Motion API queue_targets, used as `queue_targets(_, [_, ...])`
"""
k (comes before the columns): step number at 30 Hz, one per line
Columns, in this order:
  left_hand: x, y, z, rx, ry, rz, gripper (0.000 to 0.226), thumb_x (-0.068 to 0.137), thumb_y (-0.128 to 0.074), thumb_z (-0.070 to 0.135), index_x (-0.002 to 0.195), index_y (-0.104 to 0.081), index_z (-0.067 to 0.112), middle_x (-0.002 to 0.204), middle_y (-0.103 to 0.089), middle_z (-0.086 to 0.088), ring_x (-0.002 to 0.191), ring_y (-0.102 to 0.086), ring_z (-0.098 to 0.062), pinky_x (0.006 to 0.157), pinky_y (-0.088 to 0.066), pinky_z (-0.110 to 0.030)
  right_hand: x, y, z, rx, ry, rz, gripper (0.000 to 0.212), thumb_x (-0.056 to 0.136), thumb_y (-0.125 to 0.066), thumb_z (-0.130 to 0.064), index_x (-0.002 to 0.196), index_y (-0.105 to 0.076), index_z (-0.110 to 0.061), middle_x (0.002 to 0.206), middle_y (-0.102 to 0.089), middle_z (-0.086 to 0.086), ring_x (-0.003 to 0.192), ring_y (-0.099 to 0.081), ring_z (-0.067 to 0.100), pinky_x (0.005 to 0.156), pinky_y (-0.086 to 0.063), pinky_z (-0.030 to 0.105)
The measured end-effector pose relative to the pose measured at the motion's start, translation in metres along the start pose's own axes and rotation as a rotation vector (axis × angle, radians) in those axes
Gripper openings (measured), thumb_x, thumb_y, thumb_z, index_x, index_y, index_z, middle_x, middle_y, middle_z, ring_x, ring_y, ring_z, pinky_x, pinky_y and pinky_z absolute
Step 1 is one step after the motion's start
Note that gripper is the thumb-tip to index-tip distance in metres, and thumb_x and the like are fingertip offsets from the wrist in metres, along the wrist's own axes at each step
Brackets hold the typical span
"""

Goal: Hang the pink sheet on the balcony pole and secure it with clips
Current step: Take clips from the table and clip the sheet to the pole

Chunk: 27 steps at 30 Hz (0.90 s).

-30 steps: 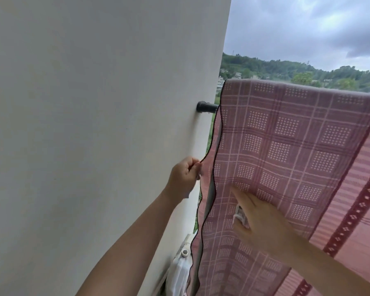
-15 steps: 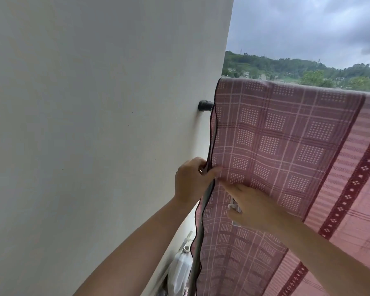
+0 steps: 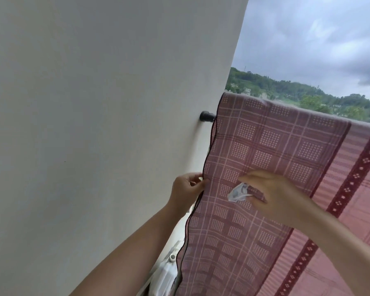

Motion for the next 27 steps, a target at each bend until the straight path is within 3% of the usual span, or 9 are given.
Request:
queue_targets(3, [-0.008, 0.002, 0.007, 0.183, -0.105, 0.078, 0.032, 0.077, -0.064, 0.031, 0.099, -0.071, 0.007, 0.080, -0.071, -0.002, 0.065, -0.060, -0.012, 0.066, -0.052, -0.026, 0.005, -0.002, -0.008, -0.029, -0.002, -0.073, 0.043, 0.085, -0.052, -0.014, 0.128, -0.045, -0.017, 0.125, -0.051, -0.005, 0.109, -0.049, 0.006, 0.093, -0.038, 0.014])
queue_targets(5, [-0.012, 0.000, 0.011, 0.252, -0.145, 0.134, 0.040, 0.072, -0.057, 0.038, 0.090, -0.073, 0.006, 0.083, -0.073, -0.012, 0.074, -0.064, -0.024, 0.069, -0.051, -0.032, 0.009, -0.004, -0.012, -0.033, -0.004, -0.091, 0.043, 0.086, -0.050, -0.014, 0.129, -0.043, -0.016, 0.128, -0.050, -0.003, 0.113, -0.047, 0.008, 0.094, -0.032, 0.012])
queue_targets(8, [-0.017, 0.005, 0.010, 0.251, -0.107, 0.231, 0.019, 0.083, -0.060, 0.015, 0.088, -0.073, 0.003, 0.085, -0.073, -0.017, 0.080, -0.065, -0.031, 0.070, -0.049, -0.033, 0.014, -0.005, -0.016, -0.050, -0.022, -0.089, 0.044, 0.086, -0.051, -0.011, 0.129, -0.043, -0.013, 0.132, -0.048, 0.001, 0.119, -0.044, 0.011, 0.097, -0.023, 0.010])
queue_targets(13, [-0.020, 0.002, 0.012, 0.392, -0.084, 0.286, 0.021, 0.089, -0.050, 0.011, 0.090, -0.067, 0.000, 0.089, -0.068, -0.017, 0.076, -0.055, -0.027, 0.066, -0.039, -0.026, 0.021, 0.002, -0.022, -0.037, -0.028, -0.104, 0.047, 0.084, -0.055, -0.007, 0.129, -0.042, -0.011, 0.135, -0.047, 0.004, 0.124, -0.044, 0.014, 0.100, -0.016, 0.010])
queue_targets(16, [-0.021, 0.003, 0.013, 0.369, -0.046, 0.306, 0.021, 0.089, -0.046, 0.010, 0.088, -0.063, -0.002, 0.087, -0.065, -0.015, 0.071, -0.045, -0.018, 0.063, -0.033, -0.024, 0.024, 0.015, -0.028, -0.068, 0.023, -0.058, 0.046, 0.081, -0.060, -0.005, 0.125, -0.048, -0.009, 0.128, -0.054, 0.007, 0.117, -0.051, 0.017, 0.100, -0.026, 0.014])
queue_targets(20, [-0.017, 0.014, 0.018, 0.320, -0.047, 0.327, 0.019, 0.090, -0.044, 0.009, 0.089, -0.061, -0.001, 0.077, -0.055, -0.004, 0.071, -0.046, -0.017, 0.059, -0.030, -0.022, 0.031, 0.039, -0.049, -0.142, 0.129, 0.062, 0.040, 0.071, -0.067, 0.004, 0.110, -0.060, -0.003, 0.108, -0.066, 0.014, 0.100, -0.063, 0.027, 0.092, -0.042, 0.030])
queue_targets(23, [-0.017, 0.017, 0.021, 0.327, -0.102, 0.332, 0.018, 0.090, -0.045, 0.009, 0.089, -0.060, -0.001, 0.076, -0.052, 0.000, 0.070, -0.046, -0.015, 0.050, -0.028, -0.012, 0.045, 0.059, -0.066, -0.175, 0.167, 0.112, 0.038, 0.072, -0.064, 0.004, 0.110, -0.060, -0.003, 0.109, -0.062, 0.012, 0.097, -0.061, 0.025, 0.087, -0.046, 0.025])
queue_targets(27, [-0.018, 0.006, 0.015, 0.402, -0.137, 0.266, 0.018, 0.092, -0.040, 0.012, 0.091, -0.056, 0.001, 0.078, -0.052, -0.002, 0.072, -0.048, -0.019, 0.061, -0.035, -0.021, 0.070, 0.054, -0.074, -0.309, 0.146, -0.040, 0.040, 0.080, -0.054, -0.001, 0.118, -0.055, -0.013, 0.115, -0.053, 0.003, 0.102, -0.055, 0.023, 0.087, -0.051, 0.036])
Point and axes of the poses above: each hand's wrist, its own x-axis towards the middle knuckle, its own y-axis out of the back of the hand, z = x × y, the point moved 7 cm from there along x, towards the middle knuckle
